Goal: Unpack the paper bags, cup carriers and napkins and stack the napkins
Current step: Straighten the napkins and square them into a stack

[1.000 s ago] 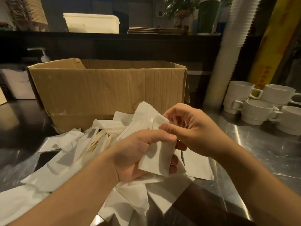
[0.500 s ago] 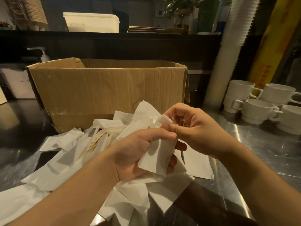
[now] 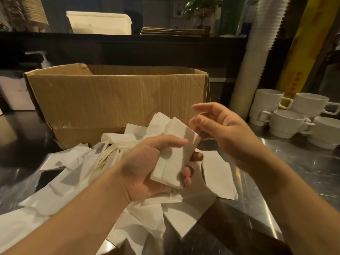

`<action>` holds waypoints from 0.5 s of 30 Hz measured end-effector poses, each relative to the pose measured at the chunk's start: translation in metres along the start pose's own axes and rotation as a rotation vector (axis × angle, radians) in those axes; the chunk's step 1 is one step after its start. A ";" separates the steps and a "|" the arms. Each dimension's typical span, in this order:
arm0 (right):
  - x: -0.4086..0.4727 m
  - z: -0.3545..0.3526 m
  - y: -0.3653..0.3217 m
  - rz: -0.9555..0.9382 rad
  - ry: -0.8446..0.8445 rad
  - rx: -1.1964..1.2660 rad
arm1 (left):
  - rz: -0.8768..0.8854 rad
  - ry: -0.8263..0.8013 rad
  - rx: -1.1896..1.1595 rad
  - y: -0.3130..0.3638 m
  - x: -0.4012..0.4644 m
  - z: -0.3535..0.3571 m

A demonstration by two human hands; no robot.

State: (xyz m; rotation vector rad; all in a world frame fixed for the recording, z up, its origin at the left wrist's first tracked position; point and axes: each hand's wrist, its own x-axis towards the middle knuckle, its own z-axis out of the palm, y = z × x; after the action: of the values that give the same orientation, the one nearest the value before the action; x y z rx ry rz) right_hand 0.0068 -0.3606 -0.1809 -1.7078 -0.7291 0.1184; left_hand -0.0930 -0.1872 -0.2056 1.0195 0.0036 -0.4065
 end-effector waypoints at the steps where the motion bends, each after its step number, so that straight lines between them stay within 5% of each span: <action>1: 0.003 -0.005 0.001 0.024 0.046 -0.049 | 0.012 -0.019 -0.060 0.001 0.000 -0.001; 4: 0.013 -0.023 0.014 0.162 0.018 -0.397 | 0.078 -0.039 -0.176 0.004 -0.001 -0.001; 8: 0.018 -0.032 0.034 0.388 -0.279 -0.856 | 0.175 0.006 -0.236 0.009 -0.002 -0.002; 15: 0.018 -0.033 0.041 0.445 -0.430 -0.949 | 0.191 0.086 -0.239 0.009 -0.003 0.001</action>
State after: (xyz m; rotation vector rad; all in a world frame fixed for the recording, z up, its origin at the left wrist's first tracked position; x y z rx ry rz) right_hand 0.0526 -0.3822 -0.2035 -2.7972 -0.7540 0.5257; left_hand -0.0924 -0.1827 -0.1970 0.7927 0.0307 -0.1825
